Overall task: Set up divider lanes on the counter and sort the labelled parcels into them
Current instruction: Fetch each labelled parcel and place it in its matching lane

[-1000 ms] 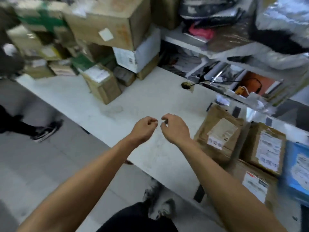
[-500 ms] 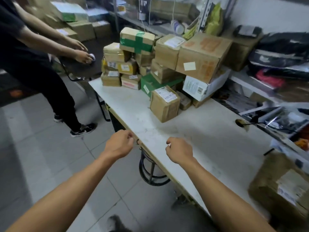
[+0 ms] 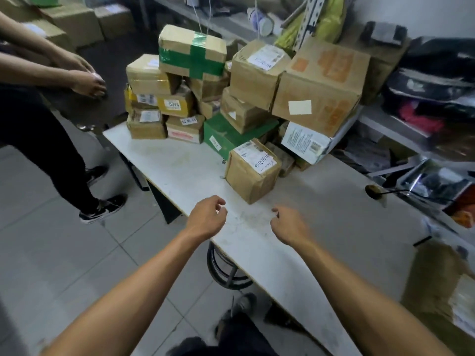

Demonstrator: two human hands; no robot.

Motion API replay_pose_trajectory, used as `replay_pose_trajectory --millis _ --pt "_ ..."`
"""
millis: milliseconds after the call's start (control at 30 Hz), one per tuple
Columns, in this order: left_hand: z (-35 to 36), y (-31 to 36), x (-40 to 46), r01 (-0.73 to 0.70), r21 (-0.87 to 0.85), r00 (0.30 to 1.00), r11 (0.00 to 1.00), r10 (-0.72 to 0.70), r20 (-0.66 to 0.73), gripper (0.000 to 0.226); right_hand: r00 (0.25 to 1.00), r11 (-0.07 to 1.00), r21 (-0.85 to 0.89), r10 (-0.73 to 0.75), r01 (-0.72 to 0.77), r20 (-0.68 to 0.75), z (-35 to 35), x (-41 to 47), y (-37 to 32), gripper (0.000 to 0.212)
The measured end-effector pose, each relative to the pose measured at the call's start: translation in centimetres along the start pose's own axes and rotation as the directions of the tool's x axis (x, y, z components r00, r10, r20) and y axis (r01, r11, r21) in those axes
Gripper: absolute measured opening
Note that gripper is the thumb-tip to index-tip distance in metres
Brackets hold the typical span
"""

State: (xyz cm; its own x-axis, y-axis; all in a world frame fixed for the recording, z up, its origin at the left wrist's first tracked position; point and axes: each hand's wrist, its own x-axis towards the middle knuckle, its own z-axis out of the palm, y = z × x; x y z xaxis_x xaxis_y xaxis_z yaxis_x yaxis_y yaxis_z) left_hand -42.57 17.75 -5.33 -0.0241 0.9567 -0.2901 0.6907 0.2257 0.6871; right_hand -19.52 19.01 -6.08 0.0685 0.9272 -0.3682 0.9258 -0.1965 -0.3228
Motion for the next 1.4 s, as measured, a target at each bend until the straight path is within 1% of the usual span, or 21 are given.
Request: replay_pose_trajectory --millis 67,133,233,267,300,333,400,433,467,500,600,633,700,733,800,867,900,1000,1100,1200,1400 --pt "0.4 1.0 2.2 0.041 -0.087 0.999 0.995 -0.039 0.029 0.037 1.0 1.0 0.025 -0.017 0.017 -0.021 -1.2 3.2 -0.1 0.061" --pt "0.6 2.0 4.4 0.074 -0.136 0.997 0.988 -0.069 0.046 0.044 1.0 0.99 0.137 -0.009 0.013 -0.028 -2.9 6.0 -0.7 0.085" --pt "0.5 4.1 7.3 0.105 -0.285 0.992 0.953 -0.078 0.104 0.055 0.995 0.939 0.343 -0.063 0.035 0.071 -5.0 9.1 -1.7 0.118" --pt "0.4 4.6 8.2 0.104 -0.341 0.99 0.934 -0.063 0.128 0.056 0.992 0.921 0.388 -0.08 0.035 0.101 -5.2 9.8 -2.0 0.125" --pt "0.5 4.6 9.2 0.099 -0.381 0.989 0.919 -0.048 0.142 0.056 0.991 0.894 0.448 -0.082 0.025 0.108 -5.2 10.3 -2.3 0.125" --pt "0.4 4.5 10.0 0.107 -0.4 0.986 0.91 -0.046 0.161 0.055 0.994 0.842 0.539 -0.063 0.006 0.088 -5.0 10.6 -2.5 0.116" --pt "-0.1 4.0 11.5 0.13 -0.438 0.979 0.889 -0.045 0.2 0.053 0.999 0.668 0.743 0.017 -0.04 0.038 -4.6 10.4 -3.4 0.069" --pt "-0.7 4.3 11.7 0.143 -0.461 0.975 0.876 -0.044 0.219 0.053 0.998 0.58 0.813 0.06 -0.051 0.02 -4.2 10.3 -3.6 0.051" --pt "-1.4 4.8 11.9 0.155 -0.48 0.971 0.864 -0.043 0.237 0.052 0.995 0.534 0.844 0.1 -0.059 0.006 -3.8 10.2 -4.0 0.041" --pt "-2.0 5.0 12.1 0.171 -0.489 0.961 0.855 -0.036 0.273 0.052 0.992 0.521 0.851 0.127 -0.069 0.002 -2.9 10.1 -4.1 0.038" --pt "-2.7 4.3 13.0 0.238 -0.446 0.902 0.863 -0.026 0.431 0.045 0.972 0.502 0.849 0.228 -0.167 0.056 2.1 10.9 -3.6 0.067" --pt "-2.8 3.8 13.2 0.264 -0.424 0.877 0.866 -0.032 0.48 0.041 0.959 0.459 0.869 0.279 -0.185 0.057 3.4 10.8 -4.1 0.07" --pt "-2.9 2.6 13.8 0.288 -0.386 0.839 0.876 -0.037 0.543 0.044 0.944 0.229 0.954 0.311 -0.191 0.114 3.7 9.0 -7.1 0.061" --pt "-3.1 2.2 14.3 0.282 -0.367 0.827 0.886 -0.03 0.562 0.047 0.955 0.168 0.972 0.277 -0.162 0.111 3.4 8.0 -8.6 0.059" --pt "-3.6 1.8 15.0 0.251 -0.348 0.806 0.903 0.004 0.592 0.049 0.954 0.119 0.987 0.292 -0.112 0.073 4.2 7.4 -9.9 0.059" --pt "-4.2 1.4 14.9 0.236 -0.332 0.777 0.913 0.028 0.629 0.049 0.946 0.084 0.994 0.323 -0.066 0.035 4.9 6.0 -11.6 0.061" --pt "-4.5 1.2 14.5 0.231 -0.331 0.765 0.915 0.039 0.643 0.049 0.939 0.101 0.994 0.345 -0.043 0.006 5.5 5.2 -12.3 0.066" --pt "-4.0 0.3 12.9 0.196 -0.327 0.722 0.925 0.089 0.686 0.049 0.892 0.06 0.998 0.447 0.035 -0.059 7.4 2.4 -13.0 0.082" --pt "-3.0 0.4 10.8 0.186 -0.276 0.672 0.943 0.083 0.736 0.051 0.841 0.068 0.994 0.531 0.082 -0.106 7.4 -1.0 -12.6 0.081" --pt "-1.8 1.9 7.6 0.109 -0.228 0.591 0.968 0.121 0.797 0.053 0.783 0.093 0.989 0.604 0.114 -0.147 7.3 -5.3 -10.8 0.072" --pt "1.8 6.3 -3.2 -0.087 -0.257 0.398 0.962 0.27 0.877 0.05 0.563 0.153 0.957 0.781 0.246 -0.269 7.0 -17.0 -6.3 0.068"
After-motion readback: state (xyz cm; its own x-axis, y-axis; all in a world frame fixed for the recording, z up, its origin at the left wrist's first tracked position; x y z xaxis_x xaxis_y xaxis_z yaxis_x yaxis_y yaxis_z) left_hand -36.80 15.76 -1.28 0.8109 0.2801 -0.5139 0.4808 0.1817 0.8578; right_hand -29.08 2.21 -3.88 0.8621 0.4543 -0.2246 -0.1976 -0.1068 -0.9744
